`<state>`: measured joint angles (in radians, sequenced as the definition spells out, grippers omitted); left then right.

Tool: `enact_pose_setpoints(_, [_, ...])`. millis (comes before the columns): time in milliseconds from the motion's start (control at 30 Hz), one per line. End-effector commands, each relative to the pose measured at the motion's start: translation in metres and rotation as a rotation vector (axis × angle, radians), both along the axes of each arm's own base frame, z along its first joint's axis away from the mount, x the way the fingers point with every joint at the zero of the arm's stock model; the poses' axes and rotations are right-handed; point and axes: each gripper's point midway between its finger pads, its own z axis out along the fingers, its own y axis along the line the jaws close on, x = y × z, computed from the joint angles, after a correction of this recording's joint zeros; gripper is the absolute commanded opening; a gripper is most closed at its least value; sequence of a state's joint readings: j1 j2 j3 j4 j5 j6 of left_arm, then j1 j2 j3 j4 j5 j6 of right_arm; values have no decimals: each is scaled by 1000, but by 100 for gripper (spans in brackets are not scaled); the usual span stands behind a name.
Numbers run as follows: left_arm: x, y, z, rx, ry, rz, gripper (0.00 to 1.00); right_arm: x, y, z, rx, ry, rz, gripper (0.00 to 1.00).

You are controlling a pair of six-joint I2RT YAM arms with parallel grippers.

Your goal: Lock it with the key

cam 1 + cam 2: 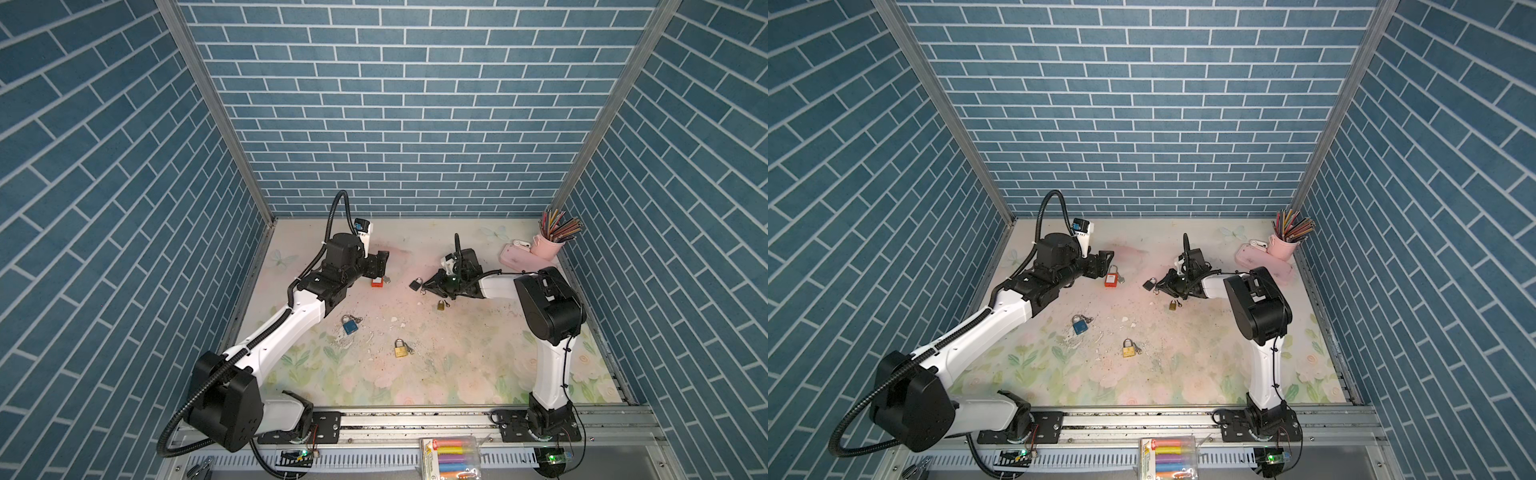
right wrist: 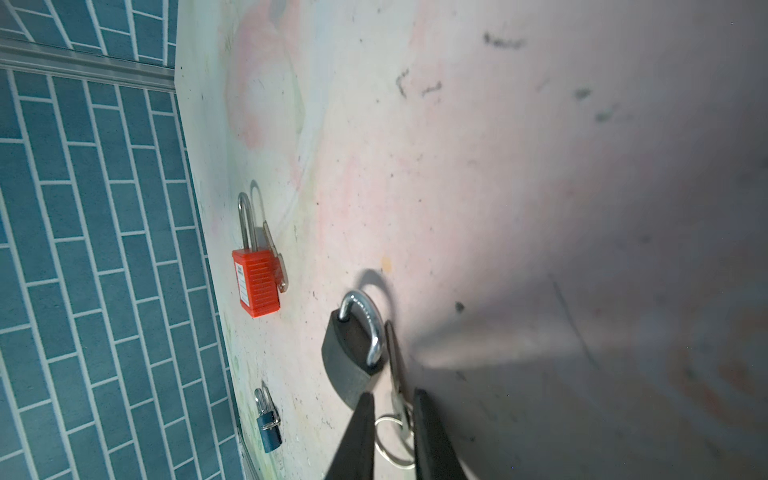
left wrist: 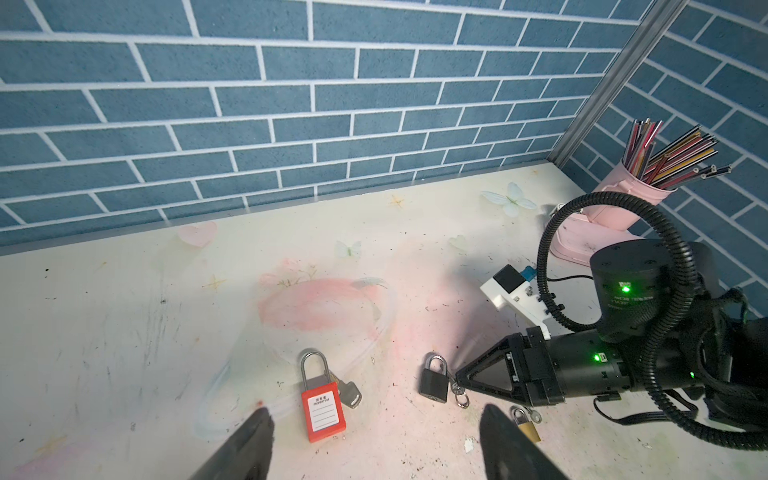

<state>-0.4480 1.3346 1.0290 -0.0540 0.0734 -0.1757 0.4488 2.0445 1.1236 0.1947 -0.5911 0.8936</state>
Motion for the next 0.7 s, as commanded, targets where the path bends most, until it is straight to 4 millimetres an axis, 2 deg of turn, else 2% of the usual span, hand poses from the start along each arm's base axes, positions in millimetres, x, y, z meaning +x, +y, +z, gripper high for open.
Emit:
enact_pose_setpoints(0, [-2,5,10,-11,-21,6,79,0,-3,-9,-32,29,-14,25])
enact_pose_setpoints(167, [-3,6,13,-21,-24,10,79,4,-6,3,-62,-13,-6,31])
enact_pose_setpoints(300, [-6,9,23,-46,-45,24,79,10,-10,29,-99,-89,-1,35])
enact_pose_setpoints(400, [-9,15,37,-62,-81,48,79,14,-19,60,-150,-176,-1,40])
enact_pose_setpoints(500, [-12,30,56,-63,-133,108,81,14,-30,96,-207,-290,5,46])
enact_pose_setpoints(600, [-20,57,79,-69,-217,226,86,10,-43,138,-261,-435,14,51])
enact_pose_setpoints(667, [-29,84,96,-81,-299,341,87,5,-60,165,-320,-530,-4,56])
